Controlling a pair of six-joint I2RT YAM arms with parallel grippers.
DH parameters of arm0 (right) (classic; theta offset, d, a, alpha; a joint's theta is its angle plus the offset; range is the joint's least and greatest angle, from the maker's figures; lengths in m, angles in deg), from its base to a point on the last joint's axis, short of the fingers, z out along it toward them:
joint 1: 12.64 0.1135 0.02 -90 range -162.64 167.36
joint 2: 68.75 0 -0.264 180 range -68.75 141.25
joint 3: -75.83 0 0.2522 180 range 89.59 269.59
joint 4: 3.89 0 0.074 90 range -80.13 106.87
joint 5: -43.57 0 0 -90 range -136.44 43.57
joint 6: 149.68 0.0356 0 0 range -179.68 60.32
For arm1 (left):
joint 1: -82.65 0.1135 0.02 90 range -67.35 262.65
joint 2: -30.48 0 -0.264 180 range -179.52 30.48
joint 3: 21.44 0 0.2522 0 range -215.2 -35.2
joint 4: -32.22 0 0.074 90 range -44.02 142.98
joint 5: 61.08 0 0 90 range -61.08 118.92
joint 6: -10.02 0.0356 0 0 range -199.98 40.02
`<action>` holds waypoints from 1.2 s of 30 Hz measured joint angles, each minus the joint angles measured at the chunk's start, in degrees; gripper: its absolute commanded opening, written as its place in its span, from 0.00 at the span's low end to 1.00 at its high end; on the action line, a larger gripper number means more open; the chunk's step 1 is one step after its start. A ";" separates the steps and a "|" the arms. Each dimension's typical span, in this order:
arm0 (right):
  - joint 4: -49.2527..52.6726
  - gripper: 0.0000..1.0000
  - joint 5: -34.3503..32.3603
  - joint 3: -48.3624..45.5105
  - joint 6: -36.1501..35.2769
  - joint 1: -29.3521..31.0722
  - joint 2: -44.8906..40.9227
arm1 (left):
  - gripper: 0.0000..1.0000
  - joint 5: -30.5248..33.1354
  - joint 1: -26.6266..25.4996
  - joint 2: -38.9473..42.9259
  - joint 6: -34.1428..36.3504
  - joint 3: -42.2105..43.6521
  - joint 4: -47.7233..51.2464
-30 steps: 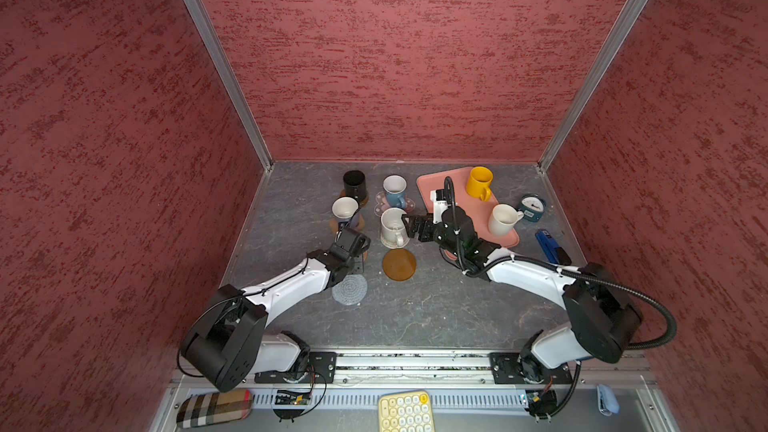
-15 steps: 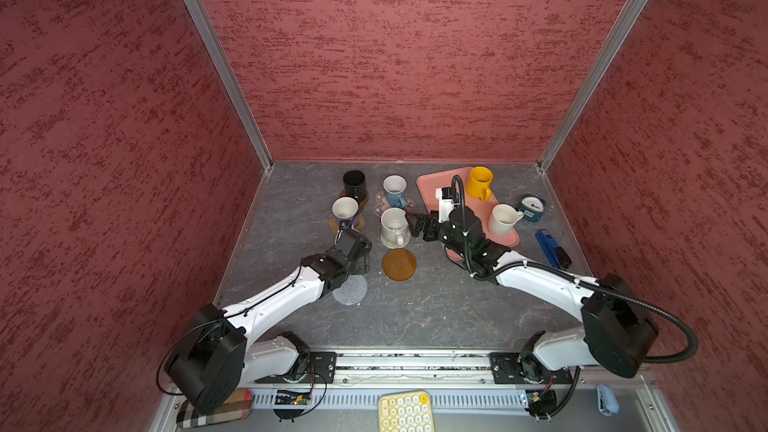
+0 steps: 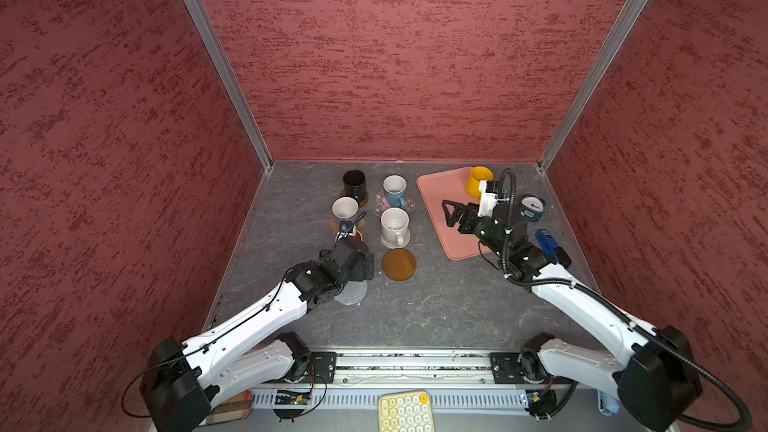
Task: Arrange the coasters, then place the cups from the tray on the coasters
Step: 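Set the red-lined mug on the woven coaster while the right reaches the yellow mug, then lower the right gripper into the yellow mug and close on its rim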
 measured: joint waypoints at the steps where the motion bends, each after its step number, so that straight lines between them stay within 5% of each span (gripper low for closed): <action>1: 0.66 0.99 0.70 -0.42 0.28 -1.99 -0.96 | 1.00 0.39 -0.83 -0.07 -0.17 -0.46 0.44; 14: 4.17 0.98 11.26 -5.90 6.32 -26.91 -4.13 | 1.00 2.23 -7.87 -8.98 -0.02 -8.52 -0.20; 23: 5.88 0.79 10.12 0.13 0.66 -27.98 5.64 | 1.00 0.85 -7.80 -18.53 3.69 -14.93 -6.05; 30: 11.50 0.61 8.39 14.08 -7.56 -27.98 20.17 | 1.00 -3.93 -5.35 -27.02 6.54 -19.54 -11.65; 36: 15.52 0.62 7.50 20.11 -12.04 -27.98 28.65 | 1.00 -11.17 -0.61 -28.87 7.26 -19.78 -16.09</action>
